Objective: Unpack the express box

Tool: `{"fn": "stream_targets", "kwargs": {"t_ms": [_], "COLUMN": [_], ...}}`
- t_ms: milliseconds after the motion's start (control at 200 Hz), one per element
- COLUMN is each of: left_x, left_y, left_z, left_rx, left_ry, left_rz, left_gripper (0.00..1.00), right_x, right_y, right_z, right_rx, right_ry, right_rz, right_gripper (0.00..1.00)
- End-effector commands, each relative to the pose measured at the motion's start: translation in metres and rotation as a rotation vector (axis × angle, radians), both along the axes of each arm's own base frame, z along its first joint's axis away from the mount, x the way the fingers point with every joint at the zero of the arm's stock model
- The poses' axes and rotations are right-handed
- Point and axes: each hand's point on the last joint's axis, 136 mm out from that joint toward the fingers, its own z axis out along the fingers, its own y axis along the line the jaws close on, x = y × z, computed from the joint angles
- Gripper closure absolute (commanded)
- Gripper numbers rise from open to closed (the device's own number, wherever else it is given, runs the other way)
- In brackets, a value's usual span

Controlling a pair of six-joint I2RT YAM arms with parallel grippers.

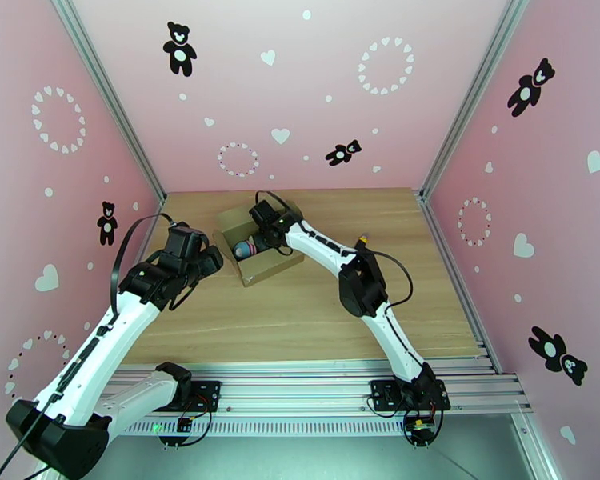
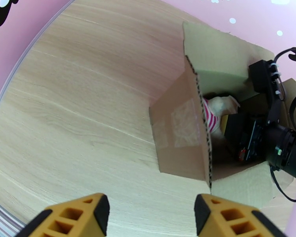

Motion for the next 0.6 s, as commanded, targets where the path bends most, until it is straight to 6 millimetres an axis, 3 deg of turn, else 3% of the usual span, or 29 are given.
{"fn": "stream_targets", "kwargs": {"t_ms": [0,370,596], "left_x": [-0.003,0.002,0.007], "left_y": [-0.001,-0.005,-0.007], "left_z": [0.002,0.003,0.004], "left_rx": [-0.033,-0.041,-0.046], "left_ry": [-0.008,-0.016,-0.022], "left_rz": [0.002,-0.007,-0.009], "left_gripper": [0.37,0.37,0.37], "right_x": [-0.009,-0.011,-0.013], "right_y": [-0.009,-0.004,-0.005], "right_z": [-0.003,0.060,0.087], "right_rx": [-0.029,0.082,0.120], "right_ry": [0.025,-0.033,-0.062], "right_rz": [-0.014,-0.015,-0.013], "right_gripper": [1.00,1.00,1.00]}}
